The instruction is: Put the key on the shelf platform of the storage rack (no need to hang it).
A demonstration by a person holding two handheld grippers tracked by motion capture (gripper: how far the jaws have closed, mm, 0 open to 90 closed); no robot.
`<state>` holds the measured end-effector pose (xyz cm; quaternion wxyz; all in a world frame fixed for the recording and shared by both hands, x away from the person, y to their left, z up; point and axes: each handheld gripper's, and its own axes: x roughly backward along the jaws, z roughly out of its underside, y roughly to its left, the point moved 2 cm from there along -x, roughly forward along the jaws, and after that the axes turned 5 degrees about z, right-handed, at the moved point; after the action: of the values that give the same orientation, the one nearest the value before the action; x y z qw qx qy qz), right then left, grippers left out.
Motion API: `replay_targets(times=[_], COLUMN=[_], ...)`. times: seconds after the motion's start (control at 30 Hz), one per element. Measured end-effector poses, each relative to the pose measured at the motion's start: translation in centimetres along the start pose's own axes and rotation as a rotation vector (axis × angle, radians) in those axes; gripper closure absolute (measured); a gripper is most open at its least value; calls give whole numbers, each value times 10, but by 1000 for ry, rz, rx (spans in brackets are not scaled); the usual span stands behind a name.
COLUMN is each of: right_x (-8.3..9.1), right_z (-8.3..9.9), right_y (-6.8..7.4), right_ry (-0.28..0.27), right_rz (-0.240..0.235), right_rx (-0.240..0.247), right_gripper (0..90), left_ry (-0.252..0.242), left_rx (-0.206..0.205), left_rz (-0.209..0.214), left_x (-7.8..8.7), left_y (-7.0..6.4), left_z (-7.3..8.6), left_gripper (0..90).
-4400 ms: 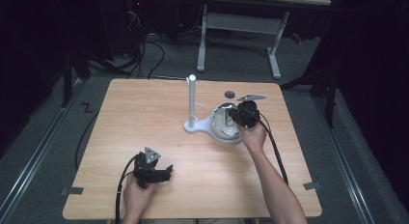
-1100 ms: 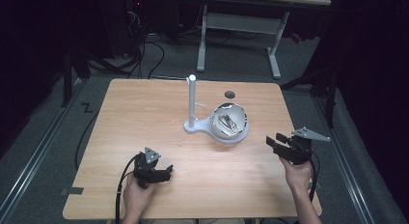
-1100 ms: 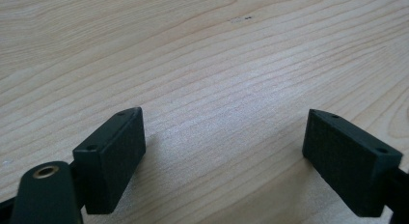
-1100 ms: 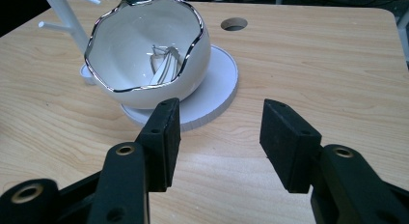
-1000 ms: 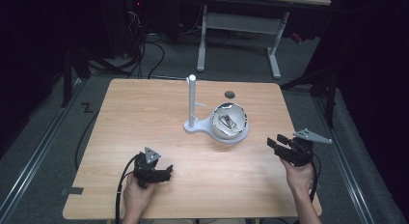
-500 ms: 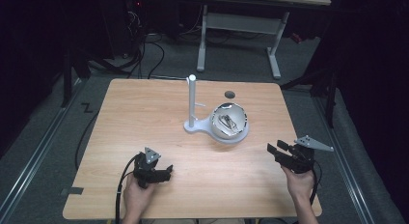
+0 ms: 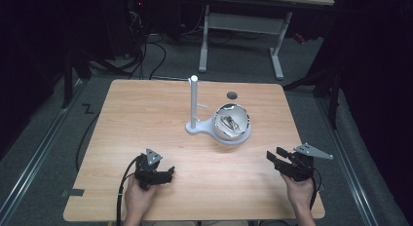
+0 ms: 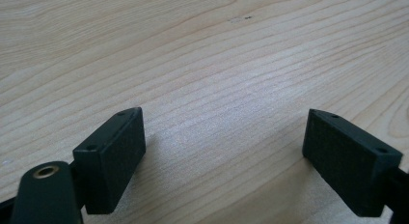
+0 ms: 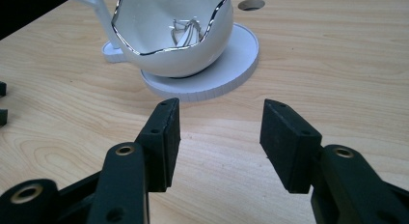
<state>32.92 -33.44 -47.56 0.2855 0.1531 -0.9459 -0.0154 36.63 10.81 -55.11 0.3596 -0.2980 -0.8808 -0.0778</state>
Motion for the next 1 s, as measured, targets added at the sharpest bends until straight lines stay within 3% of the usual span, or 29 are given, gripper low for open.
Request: replay_targets(times=[0.53,1.0], right_x=[-4,-15], right_z=[14,22], right_y=[7,17], right_ry=[10,37], right_rz=[-21,-29], right_rx=[-16,1], right_gripper=[498,499], left_ry=[0,0], left_rx=[0,0], left_rz=[0,0], left_x=[0,0], left_y=[0,0], left_z=[0,0], left_gripper=[156,155])
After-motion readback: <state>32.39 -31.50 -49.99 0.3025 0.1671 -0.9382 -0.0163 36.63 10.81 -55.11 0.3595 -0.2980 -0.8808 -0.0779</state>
